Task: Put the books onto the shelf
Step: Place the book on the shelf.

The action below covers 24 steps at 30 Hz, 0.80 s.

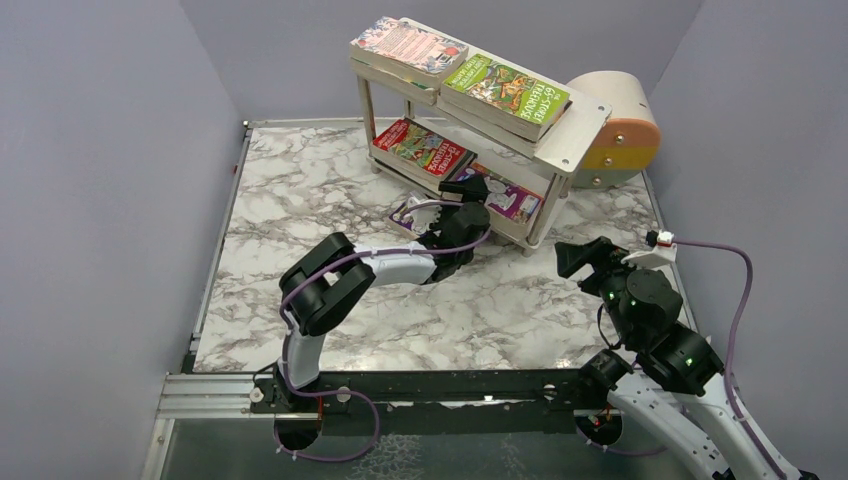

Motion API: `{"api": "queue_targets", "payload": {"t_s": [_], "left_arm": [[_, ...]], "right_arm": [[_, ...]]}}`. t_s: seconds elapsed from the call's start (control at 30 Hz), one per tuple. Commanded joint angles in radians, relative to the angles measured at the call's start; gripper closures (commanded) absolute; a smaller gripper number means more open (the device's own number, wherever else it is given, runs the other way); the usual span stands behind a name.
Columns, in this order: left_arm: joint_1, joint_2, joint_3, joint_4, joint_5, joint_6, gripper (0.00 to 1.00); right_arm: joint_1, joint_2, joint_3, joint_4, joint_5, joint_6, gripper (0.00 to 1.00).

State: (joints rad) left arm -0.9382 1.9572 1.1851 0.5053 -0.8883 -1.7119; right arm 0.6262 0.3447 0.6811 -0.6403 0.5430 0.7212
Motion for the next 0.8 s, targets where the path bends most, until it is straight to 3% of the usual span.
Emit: {"api": "queue_targets", "payload": {"t_s": [0.0,0.2,0.5,0.77], "left_arm": [[-0.001,-0.085,-0.009,-0.111,-0.064,-0.077,0.27],[0.016,-0.089,0.004,-0.245,-0.012,-0.145,0.25],[0.048,-0.095,-0.027,-0.289,0.076,-0.143,0.25],[0.087,-0.098,-0.032,-0.310,0.194,-0.062,0.14]], "right_arm": [[-0.005,-0.010,-0.007,-0.012,-0.019,0.013,0.11],[-0.005,-0.009,-0.008,-0.009,-0.036,0.011,0.11],[-0.005,-0.008,-0.016,-0.001,-0.041,0.014,0.11],[-0.005,0.013,-0.024,0.023,-0.041,0.008,0.12]]}}
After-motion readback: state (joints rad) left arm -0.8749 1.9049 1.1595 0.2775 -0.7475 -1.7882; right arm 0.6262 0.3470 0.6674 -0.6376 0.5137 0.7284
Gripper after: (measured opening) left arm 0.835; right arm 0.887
